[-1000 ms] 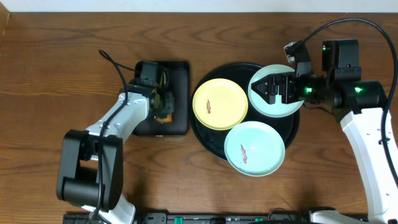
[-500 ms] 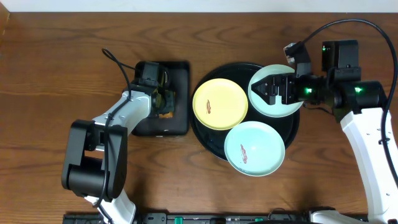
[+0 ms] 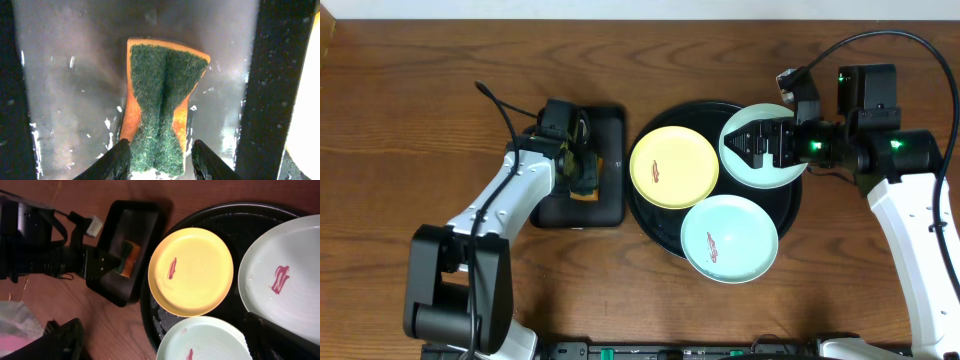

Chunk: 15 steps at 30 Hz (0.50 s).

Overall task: Clean dirty plates on tray and stack at the side
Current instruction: 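Move the right gripper to the yellow plate rim and grip it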

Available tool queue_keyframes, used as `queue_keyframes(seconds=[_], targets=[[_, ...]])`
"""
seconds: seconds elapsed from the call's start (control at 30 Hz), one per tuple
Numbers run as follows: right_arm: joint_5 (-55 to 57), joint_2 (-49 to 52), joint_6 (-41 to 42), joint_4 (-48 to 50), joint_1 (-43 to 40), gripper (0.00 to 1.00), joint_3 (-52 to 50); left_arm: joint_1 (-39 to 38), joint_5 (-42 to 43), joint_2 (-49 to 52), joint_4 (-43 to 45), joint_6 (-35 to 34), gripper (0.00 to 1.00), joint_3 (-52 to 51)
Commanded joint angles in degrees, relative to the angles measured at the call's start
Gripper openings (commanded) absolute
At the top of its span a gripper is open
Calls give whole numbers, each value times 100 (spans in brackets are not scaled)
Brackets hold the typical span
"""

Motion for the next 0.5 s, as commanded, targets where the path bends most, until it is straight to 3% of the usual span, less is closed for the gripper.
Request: queue_keyframes(seconds=[0.0, 0.17, 0.27, 0.4, 0.47], targets=[[-35, 11, 33, 11, 66, 99, 76, -7, 20, 155, 15, 46, 41, -131], [892, 149, 31, -22, 481, 92, 74, -46, 20, 575, 98, -138, 25, -291], [1902, 363, 269, -59, 837, 84, 74, -42, -107, 654, 138, -24, 8, -291], [2693, 811, 623, -114, 1099, 72, 74, -17, -256, 525, -39, -31, 7, -55], [2697, 1185, 702, -94, 1145, 60, 74, -17, -256, 358, -409, -31, 7, 254]])
